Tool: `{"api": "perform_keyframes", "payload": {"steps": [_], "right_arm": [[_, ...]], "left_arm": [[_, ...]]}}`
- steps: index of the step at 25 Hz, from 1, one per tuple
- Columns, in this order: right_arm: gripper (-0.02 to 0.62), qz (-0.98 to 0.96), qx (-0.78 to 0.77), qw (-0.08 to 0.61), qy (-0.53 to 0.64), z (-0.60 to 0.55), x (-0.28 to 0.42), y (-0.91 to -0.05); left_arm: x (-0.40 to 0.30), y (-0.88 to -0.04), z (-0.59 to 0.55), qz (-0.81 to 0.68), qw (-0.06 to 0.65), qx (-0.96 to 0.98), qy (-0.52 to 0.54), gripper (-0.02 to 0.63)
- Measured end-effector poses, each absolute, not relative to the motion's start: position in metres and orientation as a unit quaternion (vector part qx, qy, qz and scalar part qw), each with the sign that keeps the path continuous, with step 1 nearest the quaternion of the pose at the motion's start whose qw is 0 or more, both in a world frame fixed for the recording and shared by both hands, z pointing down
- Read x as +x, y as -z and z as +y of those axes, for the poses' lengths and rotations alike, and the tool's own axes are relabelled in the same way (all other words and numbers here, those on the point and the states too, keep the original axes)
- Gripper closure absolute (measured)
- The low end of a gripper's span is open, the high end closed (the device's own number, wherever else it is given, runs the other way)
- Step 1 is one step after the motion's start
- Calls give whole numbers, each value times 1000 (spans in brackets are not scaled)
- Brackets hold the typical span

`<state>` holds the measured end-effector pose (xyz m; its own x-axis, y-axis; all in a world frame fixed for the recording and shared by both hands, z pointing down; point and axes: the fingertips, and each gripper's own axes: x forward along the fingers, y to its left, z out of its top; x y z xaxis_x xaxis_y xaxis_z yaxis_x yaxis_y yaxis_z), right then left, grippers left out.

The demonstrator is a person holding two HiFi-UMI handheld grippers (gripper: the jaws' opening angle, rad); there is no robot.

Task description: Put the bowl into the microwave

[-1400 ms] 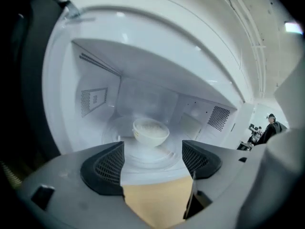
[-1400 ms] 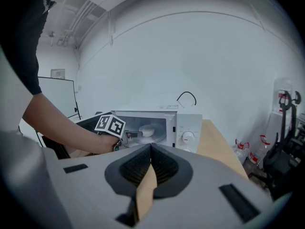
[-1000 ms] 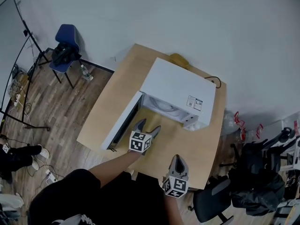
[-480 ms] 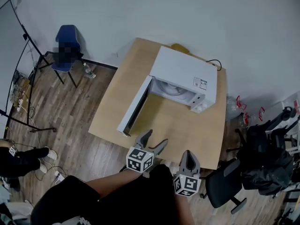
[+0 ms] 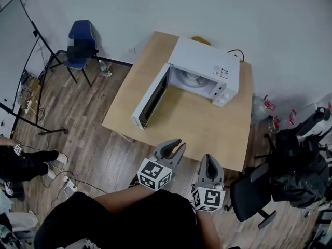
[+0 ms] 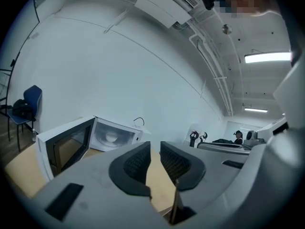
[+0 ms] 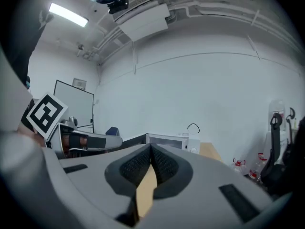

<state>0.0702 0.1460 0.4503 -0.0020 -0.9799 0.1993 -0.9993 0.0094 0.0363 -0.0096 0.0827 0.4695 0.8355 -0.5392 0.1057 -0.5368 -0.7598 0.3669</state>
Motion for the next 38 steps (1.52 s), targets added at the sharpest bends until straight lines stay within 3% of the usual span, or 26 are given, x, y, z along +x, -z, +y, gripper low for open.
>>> {"api": "perform_keyframes", "payload": {"steps": [2,4,14,27,38], "right_arm": [[535,-714,693,77,-65,165,69,-454],[535,-713,692,74,-84,189,68,-461],[535,-719,682,84,-101,271,56,-477],[535,-740,665,89,-48,258,43,-447],[535,-754,650,92,-38,243,37,-443]], "left_arm": [[-10,-471,106,-303,191,934,-6,577],[-14,-475,134,-317,181,931,-20,588],[-30,-483,240,-338,160,926,-41,589],[-38,-461,236,-368,116,923,-11,589],[-57,-460,218,-391,136,910,9,589]]}}
